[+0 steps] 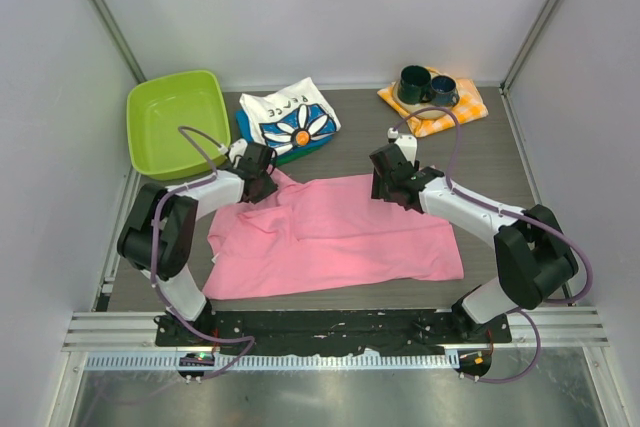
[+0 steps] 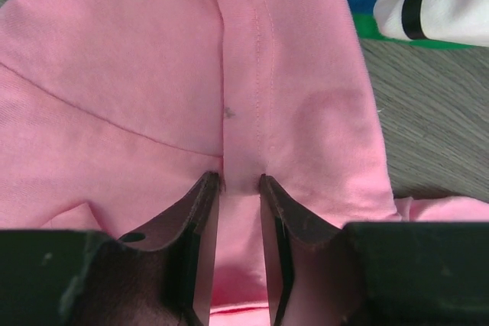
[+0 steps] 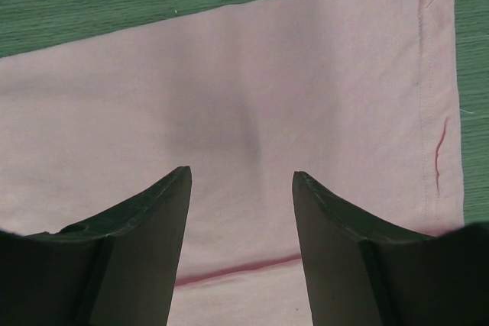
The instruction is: Fold and stack the t-shirts
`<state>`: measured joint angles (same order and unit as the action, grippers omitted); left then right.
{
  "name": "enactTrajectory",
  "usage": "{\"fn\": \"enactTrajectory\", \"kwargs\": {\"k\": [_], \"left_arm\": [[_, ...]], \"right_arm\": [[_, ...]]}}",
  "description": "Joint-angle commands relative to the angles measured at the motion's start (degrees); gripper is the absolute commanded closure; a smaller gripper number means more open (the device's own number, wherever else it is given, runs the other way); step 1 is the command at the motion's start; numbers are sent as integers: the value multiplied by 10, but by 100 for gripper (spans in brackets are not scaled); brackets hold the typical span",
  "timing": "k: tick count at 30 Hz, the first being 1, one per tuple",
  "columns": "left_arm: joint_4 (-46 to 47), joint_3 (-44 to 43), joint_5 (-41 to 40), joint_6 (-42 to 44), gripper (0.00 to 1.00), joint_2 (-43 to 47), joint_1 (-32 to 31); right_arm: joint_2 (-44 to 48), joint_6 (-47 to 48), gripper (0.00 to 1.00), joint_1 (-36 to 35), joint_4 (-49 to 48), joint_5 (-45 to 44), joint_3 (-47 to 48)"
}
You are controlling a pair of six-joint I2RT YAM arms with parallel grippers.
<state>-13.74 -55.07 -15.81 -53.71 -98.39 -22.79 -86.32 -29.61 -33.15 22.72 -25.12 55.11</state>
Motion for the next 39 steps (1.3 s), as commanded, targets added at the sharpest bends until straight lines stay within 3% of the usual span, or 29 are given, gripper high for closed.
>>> {"fn": "enactTrajectory", "kwargs": {"k": [1, 9, 14, 34, 39], "left_arm": [[16, -16, 0, -1, 70, -14, 3], [1, -37, 1, 6, 92, 3, 3], [-15, -48, -3, 13, 98, 18, 3], [-23, -55, 4, 13, 89, 16, 3], [-24, -53, 0, 14, 82, 14, 3]], "right_arm": [[-2, 5, 39, 1, -15, -7, -4], [-5, 4, 39, 3, -16, -8, -2], [-6, 5, 39, 3, -16, -5, -2], [-2, 7, 39, 3, -17, 0, -4], [-2, 6, 39, 2, -17, 0, -4]]}}
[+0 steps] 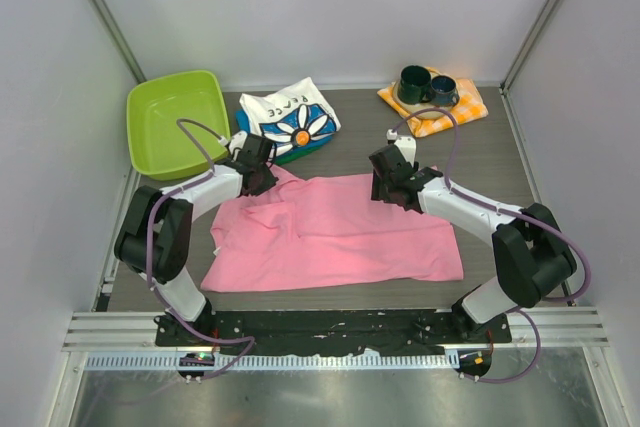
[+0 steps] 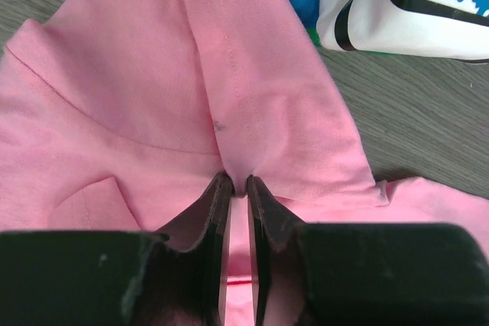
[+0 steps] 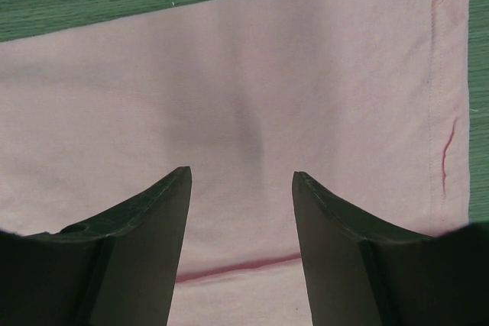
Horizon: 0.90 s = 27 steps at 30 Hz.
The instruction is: Fold and stack the t-shirts
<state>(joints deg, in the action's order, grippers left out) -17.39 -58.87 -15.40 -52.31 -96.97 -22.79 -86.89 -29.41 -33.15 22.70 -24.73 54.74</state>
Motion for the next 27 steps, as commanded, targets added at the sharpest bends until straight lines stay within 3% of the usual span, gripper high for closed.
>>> {"fn": "enactTrajectory", "kwargs": {"k": [1, 11, 13, 14, 18, 27], "left_arm": [[13, -15, -3, -1, 82, -1, 3], [17, -12, -1, -2, 83, -4, 3], [18, -12, 0, -2, 88, -7, 3], [20, -13, 3, -2, 99, -7, 3], [21, -30, 4, 3, 100, -5, 3], [-23, -158, -2, 33, 100, -32, 2]], "right_arm": [[5, 4, 39, 2, -17, -4, -1], [2, 4, 39, 2, -16, -5, -3], [2, 3, 39, 3, -17, -5, -3], [2, 5, 39, 2, -16, -5, -3], [1, 3, 39, 4, -17, -6, -3], [1, 3, 39, 2, -18, -4, -4]]}}
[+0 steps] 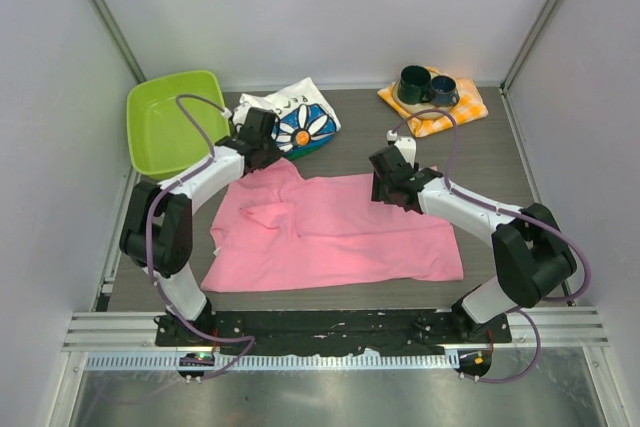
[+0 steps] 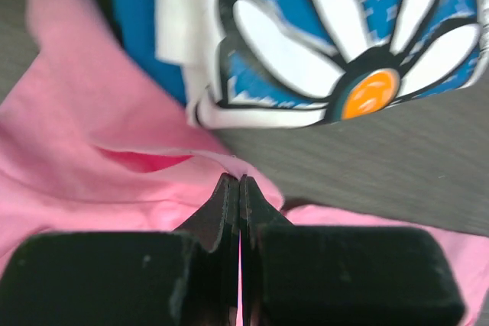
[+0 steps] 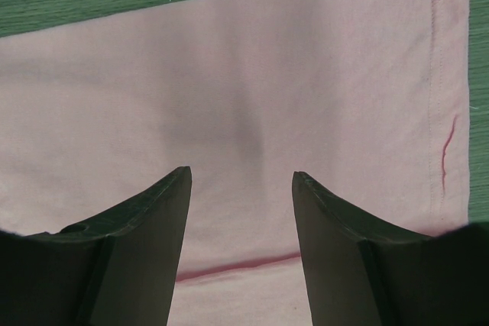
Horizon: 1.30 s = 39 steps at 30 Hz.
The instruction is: Fold and stack the t-shirts
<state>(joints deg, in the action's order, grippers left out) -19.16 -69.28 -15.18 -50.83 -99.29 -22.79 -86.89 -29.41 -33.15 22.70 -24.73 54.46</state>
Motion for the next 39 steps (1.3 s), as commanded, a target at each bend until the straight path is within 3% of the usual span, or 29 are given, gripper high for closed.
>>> {"fn": "enactTrajectory", "kwargs": {"k": [1, 6, 8, 9, 10, 12, 17, 23, 30, 35, 39], "left_arm": [[-11, -82, -5, 20, 100, -16, 3], [-53, -215, -3, 56, 96, -107, 3], [-75, -251, -5, 68, 75, -134, 3], [-76, -271, -4, 78, 59, -154, 3], [-73, -277, -4, 82, 28, -159, 2], [-73, -291, -6, 94, 1, -171, 3], [-89, -278, -5, 104, 0, -151, -2], [-128, -176, -75, 102, 0, -51, 2], [-84, -50, -101, 92, 0, 87, 47], [-126, -43, -106, 97, 0, 74, 83], [-106, -19, -107, 73, 0, 48, 92]], "right_arm": [[0, 4, 39, 3, -18, -5, -1], [-7, 4, 38, 3, -19, -3, -1], [-8, 4, 36, 3, -16, -2, 0], [-7, 4, 35, 2, -17, -3, -1], [-6, 4, 34, 3, -17, -7, -1], [-5, 2, 30, 3, -17, -14, -1], [11, -10, 27, 4, -20, -76, -7], [11, -25, 25, 45, -6, -95, 3], [7, -28, 25, 63, -6, -117, 6], [-30, -40, 24, 97, -7, -154, 27], [-99, -42, 24, 152, -6, -147, 68]]}}
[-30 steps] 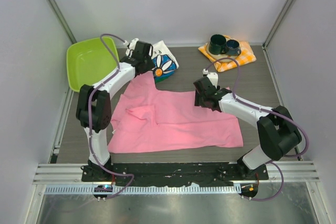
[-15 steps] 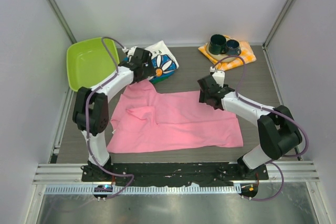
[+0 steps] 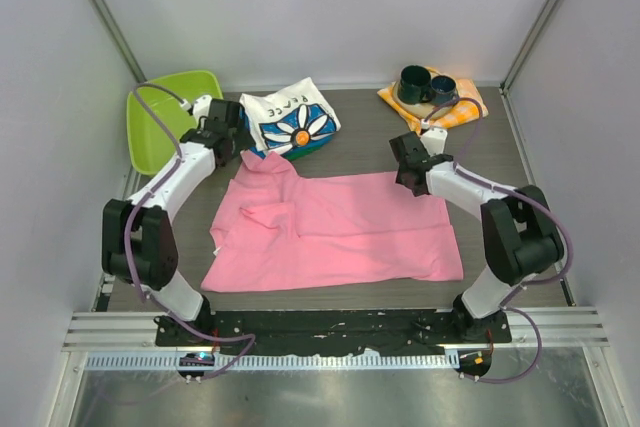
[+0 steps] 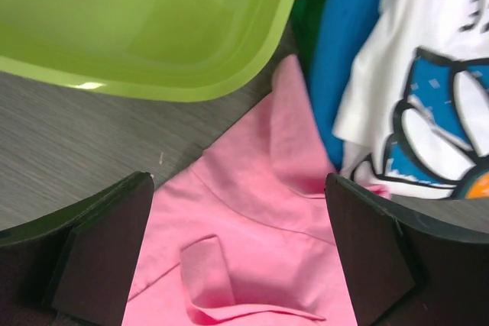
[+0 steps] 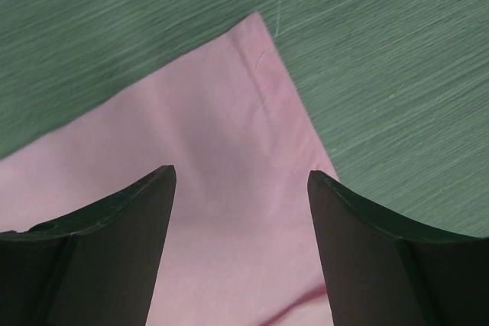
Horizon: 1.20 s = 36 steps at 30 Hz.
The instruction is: Fold and stack the t-shirts
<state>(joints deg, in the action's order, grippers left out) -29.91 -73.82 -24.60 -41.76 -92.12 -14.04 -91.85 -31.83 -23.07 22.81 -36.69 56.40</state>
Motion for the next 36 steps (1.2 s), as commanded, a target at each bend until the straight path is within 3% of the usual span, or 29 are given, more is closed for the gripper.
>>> {"fn": "enactTrajectory", "kwargs": {"k": [1, 8, 26, 32, 35, 36], "left_arm": [[22, 33, -15, -32, 0, -25, 11], [78, 56, 42, -75, 0, -57, 46], [146, 93, 58, -95, 0, -49, 63], [154, 93, 61, -102, 0, -60, 65], [160, 90, 66, -107, 0, -67, 66], [164, 90, 68, -108, 0, -68, 66]], "right_arm": [[-59, -18, 24, 63, -8, -20, 56], [-112, -33, 25, 152, -43, 35, 79], [-158, -33, 33, 159, -52, 89, 132], [-171, -39, 44, 158, -59, 103, 122], [-176, -42, 53, 158, -64, 114, 115], [-177, -43, 62, 158, -65, 116, 113]]}}
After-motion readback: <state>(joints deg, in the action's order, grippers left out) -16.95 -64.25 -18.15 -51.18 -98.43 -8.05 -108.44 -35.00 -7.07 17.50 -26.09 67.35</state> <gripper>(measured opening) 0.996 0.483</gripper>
